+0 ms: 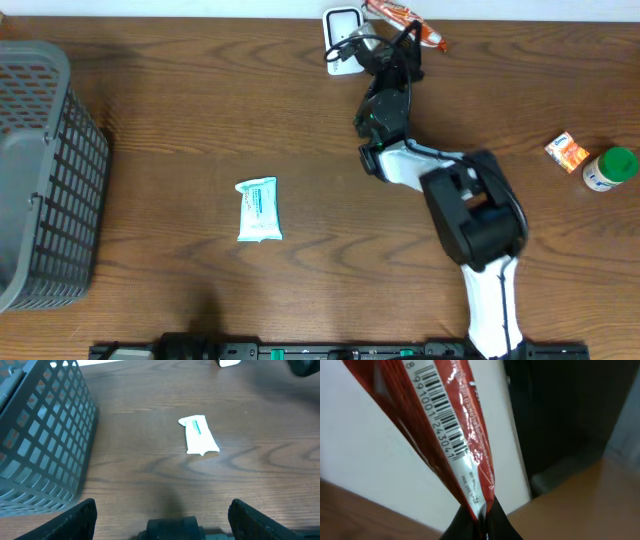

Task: Scan the item barcode
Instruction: 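Hold the chocolate bar barcode against the white scanner window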

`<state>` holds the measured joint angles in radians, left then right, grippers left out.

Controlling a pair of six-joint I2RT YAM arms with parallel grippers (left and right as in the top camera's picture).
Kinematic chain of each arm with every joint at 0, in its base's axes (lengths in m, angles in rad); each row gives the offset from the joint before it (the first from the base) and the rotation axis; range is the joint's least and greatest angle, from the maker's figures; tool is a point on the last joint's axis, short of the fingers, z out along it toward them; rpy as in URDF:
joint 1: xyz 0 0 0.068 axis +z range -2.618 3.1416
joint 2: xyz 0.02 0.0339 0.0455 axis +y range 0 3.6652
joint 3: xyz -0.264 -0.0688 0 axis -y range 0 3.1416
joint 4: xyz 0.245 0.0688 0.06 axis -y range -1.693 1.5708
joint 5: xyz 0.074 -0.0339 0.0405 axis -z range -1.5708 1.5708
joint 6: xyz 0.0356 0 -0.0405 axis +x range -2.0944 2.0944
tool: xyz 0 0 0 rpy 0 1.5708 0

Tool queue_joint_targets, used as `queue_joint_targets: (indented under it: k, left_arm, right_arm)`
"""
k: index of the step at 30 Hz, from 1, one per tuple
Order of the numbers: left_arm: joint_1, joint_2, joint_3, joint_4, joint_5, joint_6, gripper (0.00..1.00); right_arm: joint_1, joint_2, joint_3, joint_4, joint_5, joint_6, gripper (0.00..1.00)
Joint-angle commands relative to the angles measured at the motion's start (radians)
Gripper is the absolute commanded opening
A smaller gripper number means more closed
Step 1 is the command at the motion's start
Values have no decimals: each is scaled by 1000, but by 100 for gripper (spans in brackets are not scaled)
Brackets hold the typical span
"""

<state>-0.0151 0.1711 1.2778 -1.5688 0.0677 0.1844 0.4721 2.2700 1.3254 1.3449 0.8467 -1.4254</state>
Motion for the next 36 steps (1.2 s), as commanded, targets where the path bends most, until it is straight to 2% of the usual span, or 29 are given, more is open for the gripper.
queue_joint_targets:
  k: [1, 4, 6, 9, 14, 17, 31, 36]
  left_arm:
    - [-4, -2, 2, -2, -9, 10, 84]
    - [-4, -2, 2, -2, -9, 10, 84]
    - [-4, -2, 2, -2, -9, 10, 84]
    - [-4, -2, 2, -2, -9, 10, 84]
    - [-4, -2, 2, -2, -9, 10, 84]
    - [-4, -2, 2, -2, -9, 10, 84]
    - [-4, -2, 2, -2, -9, 10, 84]
    - [-4, -2, 2, -2, -9, 10, 84]
  right_arm:
    - [-2, 130, 106, 56, -163, -306, 2]
    - [-9, 232, 203, 144, -280, -404, 2]
    - [-22, 277, 259, 125, -343, -473, 2]
    - [-46, 314, 317, 93, -406, -496, 1]
    - [-83, 319, 326, 66, -528, -556, 2]
    - [-87, 319, 338, 66, -477, -566, 1]
    - [-146, 323, 346, 46, -480, -565, 2]
    - [-164, 362, 403, 42, -489, -565, 1]
